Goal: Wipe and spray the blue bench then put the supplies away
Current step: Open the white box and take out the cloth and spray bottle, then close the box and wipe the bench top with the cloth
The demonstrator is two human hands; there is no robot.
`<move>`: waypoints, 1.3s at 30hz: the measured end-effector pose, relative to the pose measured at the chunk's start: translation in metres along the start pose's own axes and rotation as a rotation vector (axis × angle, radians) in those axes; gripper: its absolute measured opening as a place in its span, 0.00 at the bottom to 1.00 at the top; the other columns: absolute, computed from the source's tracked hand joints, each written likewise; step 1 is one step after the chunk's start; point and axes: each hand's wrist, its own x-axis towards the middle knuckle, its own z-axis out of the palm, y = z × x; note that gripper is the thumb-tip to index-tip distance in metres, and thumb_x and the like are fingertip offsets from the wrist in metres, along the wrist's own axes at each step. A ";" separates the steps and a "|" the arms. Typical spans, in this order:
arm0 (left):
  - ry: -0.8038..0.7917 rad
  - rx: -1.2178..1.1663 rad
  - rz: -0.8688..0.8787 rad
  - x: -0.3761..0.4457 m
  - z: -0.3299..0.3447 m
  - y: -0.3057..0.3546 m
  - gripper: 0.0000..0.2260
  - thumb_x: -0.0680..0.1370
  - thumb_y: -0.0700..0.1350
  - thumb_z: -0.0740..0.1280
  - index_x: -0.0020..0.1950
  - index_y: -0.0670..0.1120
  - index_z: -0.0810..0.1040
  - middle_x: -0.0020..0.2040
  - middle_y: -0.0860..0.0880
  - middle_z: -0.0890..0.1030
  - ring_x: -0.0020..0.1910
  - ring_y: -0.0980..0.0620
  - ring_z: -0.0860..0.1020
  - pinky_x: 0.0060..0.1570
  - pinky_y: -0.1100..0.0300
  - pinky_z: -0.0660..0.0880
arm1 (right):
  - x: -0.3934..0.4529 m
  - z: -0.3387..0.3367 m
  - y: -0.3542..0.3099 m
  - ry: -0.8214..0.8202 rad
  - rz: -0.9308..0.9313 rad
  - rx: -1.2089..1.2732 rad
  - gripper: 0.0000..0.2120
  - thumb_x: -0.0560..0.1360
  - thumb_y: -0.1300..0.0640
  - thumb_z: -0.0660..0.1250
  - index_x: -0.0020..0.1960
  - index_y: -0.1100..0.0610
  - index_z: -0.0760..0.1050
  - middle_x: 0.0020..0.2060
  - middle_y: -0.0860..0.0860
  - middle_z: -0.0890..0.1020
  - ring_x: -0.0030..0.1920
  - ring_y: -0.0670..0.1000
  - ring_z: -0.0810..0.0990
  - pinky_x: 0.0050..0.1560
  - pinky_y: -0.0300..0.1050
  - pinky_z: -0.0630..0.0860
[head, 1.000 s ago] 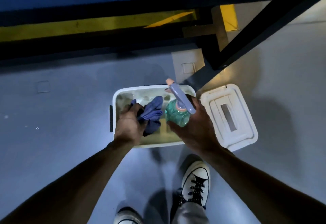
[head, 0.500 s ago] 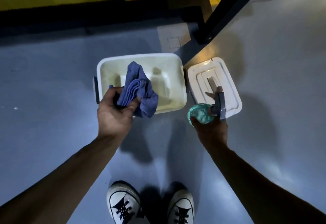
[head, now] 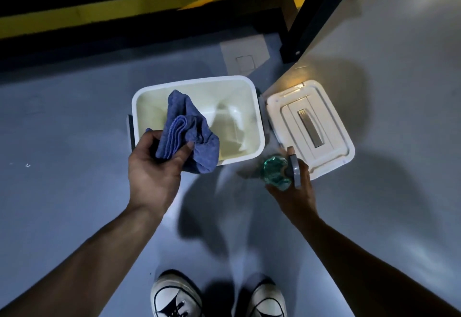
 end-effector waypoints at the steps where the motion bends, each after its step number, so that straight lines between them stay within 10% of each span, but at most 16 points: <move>1: -0.023 -0.013 -0.004 -0.006 -0.001 0.004 0.08 0.74 0.39 0.76 0.46 0.48 0.78 0.51 0.38 0.82 0.42 0.55 0.81 0.55 0.49 0.82 | -0.004 -0.006 -0.003 -0.022 0.008 -0.043 0.39 0.63 0.52 0.81 0.69 0.52 0.66 0.60 0.54 0.77 0.59 0.59 0.79 0.55 0.61 0.81; 6: -0.166 0.062 0.012 -0.063 -0.010 0.000 0.09 0.74 0.38 0.76 0.46 0.50 0.80 0.39 0.56 0.81 0.37 0.60 0.78 0.40 0.70 0.74 | -0.039 -0.040 -0.010 -0.104 0.124 -0.211 0.31 0.73 0.58 0.75 0.72 0.55 0.67 0.66 0.56 0.76 0.63 0.57 0.77 0.61 0.52 0.76; 10: -0.316 0.366 -0.163 -0.088 -0.005 -0.038 0.08 0.72 0.40 0.74 0.44 0.53 0.81 0.40 0.52 0.82 0.36 0.56 0.81 0.33 0.66 0.77 | -0.048 -0.063 -0.016 -0.095 0.234 -0.213 0.06 0.77 0.60 0.68 0.52 0.56 0.82 0.49 0.55 0.85 0.49 0.57 0.83 0.50 0.46 0.78; 15: -0.355 0.679 -0.139 -0.062 0.037 -0.098 0.07 0.77 0.51 0.69 0.54 0.53 0.79 0.43 0.51 0.75 0.44 0.45 0.79 0.43 0.55 0.76 | -0.009 -0.065 -0.010 -0.041 0.340 -0.121 0.10 0.77 0.60 0.64 0.38 0.57 0.80 0.32 0.52 0.81 0.34 0.53 0.80 0.35 0.43 0.74; 20: -0.353 0.687 -0.149 -0.050 0.060 -0.125 0.15 0.78 0.53 0.69 0.65 0.55 0.78 0.56 0.48 0.76 0.55 0.43 0.79 0.54 0.52 0.79 | 0.035 -0.062 -0.004 0.006 0.312 -0.054 0.08 0.77 0.57 0.66 0.44 0.58 0.82 0.38 0.55 0.83 0.40 0.56 0.81 0.40 0.44 0.72; 31: -0.442 0.565 0.494 0.019 0.181 0.088 0.05 0.79 0.49 0.68 0.50 0.50 0.82 0.47 0.51 0.82 0.46 0.52 0.79 0.50 0.56 0.76 | 0.070 -0.109 -0.032 0.062 0.677 0.455 0.13 0.75 0.61 0.67 0.33 0.63 0.73 0.33 0.61 0.76 0.37 0.55 0.76 0.42 0.56 0.80; 36: -0.598 1.007 0.337 0.107 0.299 0.067 0.20 0.79 0.55 0.68 0.67 0.47 0.75 0.64 0.43 0.76 0.63 0.43 0.77 0.62 0.50 0.75 | 0.113 -0.102 0.004 0.111 0.857 0.601 0.10 0.68 0.55 0.75 0.39 0.58 0.74 0.40 0.59 0.80 0.45 0.60 0.82 0.57 0.64 0.81; 39: -0.615 1.147 0.249 0.126 0.332 0.035 0.31 0.80 0.57 0.66 0.78 0.45 0.60 0.76 0.41 0.66 0.75 0.40 0.67 0.70 0.46 0.69 | 0.136 -0.078 0.058 0.205 0.899 0.524 0.30 0.54 0.47 0.72 0.52 0.62 0.79 0.48 0.63 0.83 0.50 0.67 0.84 0.54 0.63 0.83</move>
